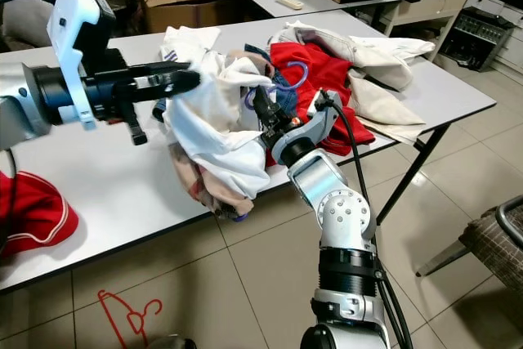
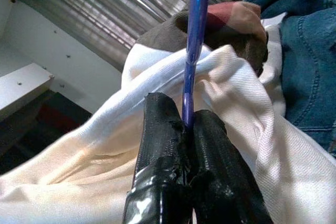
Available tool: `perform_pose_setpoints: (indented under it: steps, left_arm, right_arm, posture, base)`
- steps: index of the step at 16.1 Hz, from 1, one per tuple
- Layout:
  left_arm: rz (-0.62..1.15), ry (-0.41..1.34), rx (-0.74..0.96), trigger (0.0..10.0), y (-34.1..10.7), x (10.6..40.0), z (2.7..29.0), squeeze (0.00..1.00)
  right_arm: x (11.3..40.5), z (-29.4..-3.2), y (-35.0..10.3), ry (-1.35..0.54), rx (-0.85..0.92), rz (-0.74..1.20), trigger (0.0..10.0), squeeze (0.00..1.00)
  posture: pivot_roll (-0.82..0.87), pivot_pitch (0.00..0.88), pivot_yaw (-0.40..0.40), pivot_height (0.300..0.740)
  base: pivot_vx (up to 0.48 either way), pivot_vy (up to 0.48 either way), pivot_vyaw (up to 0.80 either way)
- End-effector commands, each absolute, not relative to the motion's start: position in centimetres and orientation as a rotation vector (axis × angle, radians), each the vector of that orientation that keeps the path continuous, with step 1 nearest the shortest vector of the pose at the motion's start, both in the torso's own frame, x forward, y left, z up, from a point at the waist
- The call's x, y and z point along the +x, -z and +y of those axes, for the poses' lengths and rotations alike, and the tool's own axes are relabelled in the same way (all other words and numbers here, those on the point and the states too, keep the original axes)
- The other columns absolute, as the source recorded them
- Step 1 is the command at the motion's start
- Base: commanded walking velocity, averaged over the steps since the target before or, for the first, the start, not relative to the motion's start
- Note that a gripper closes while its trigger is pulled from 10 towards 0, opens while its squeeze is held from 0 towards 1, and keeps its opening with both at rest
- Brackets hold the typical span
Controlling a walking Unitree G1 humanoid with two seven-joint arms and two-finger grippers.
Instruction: Hang hanger
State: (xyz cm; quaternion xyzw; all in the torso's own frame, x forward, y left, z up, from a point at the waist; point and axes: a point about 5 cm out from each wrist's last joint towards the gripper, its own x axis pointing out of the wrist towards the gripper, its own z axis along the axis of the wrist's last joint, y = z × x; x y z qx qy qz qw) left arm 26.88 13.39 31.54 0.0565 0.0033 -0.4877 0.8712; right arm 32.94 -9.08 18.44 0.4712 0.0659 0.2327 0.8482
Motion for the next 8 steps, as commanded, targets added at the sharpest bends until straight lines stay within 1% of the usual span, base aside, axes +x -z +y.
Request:
perform_pose_setpoints:
  steps: [1, 3, 4, 5, 7, 8]
  left_arm:
    - [-0.029, 1.028, 0.081, 10.0, -32.6, 26.5, 13.3, 1.00]
    - [-0.048, 1.120, 0.028, 10.0, -33.7, 25.8, 13.5, 1.00]
    - [0.006, 1.178, 0.050, 10.0, -33.2, 25.1, 14.0, 1.00]
    - [0.093, 1.155, 0.110, 10.0, -32.2, 24.8, 14.8, 1.00]
    - [0.208, 1.063, 0.204, 10.0, -30.8, 24.7, 16.4, 1.00]
    - [0.232, 1.058, 0.209, 10.0, -30.7, 24.5, 16.6, 1.00]
  right_arm:
    - [33.1, -9.4, -19.7, -0.507, 0.992, 0.090, 10.0, 0.00]
    - [33.1, -9.5, -19.5, -0.498, 0.998, 0.088, 10.0, 0.00]
    - [33.1, -9.8, -19.1, -0.483, 0.995, 0.094, 10.0, 0.00]
    - [33.1, -10.0, -19.0, -0.472, 0.980, 0.091, 10.0, 0.00]
    - [33.0, -10.4, -18.9, -0.467, 0.957, 0.083, 10.0, 0.00]
    - [33.0, -10.5, -18.9, -0.468, 0.952, 0.082, 10.0, 0.00]
  posture:
    - [0.00, 0.000, -0.039, 0.740]
    - [0.00, 0.000, -0.035, 0.740]
    - [0.01, 0.000, -0.034, 0.740]
    - [0.01, 0.000, -0.034, 0.740]
    - [0.01, 0.000, -0.034, 0.740]
    - [0.01, 0.000, -0.034, 0.740]
  base:
    - [0.000, 0.000, 0.00]
    - [0.000, 0.000, 0.00]
    - [0.000, 0.000, 0.00]
    - [0.000, 0.000, 0.00]
    - [0.000, 0.000, 0.00]
    - [0.000, 0.000, 0.00]
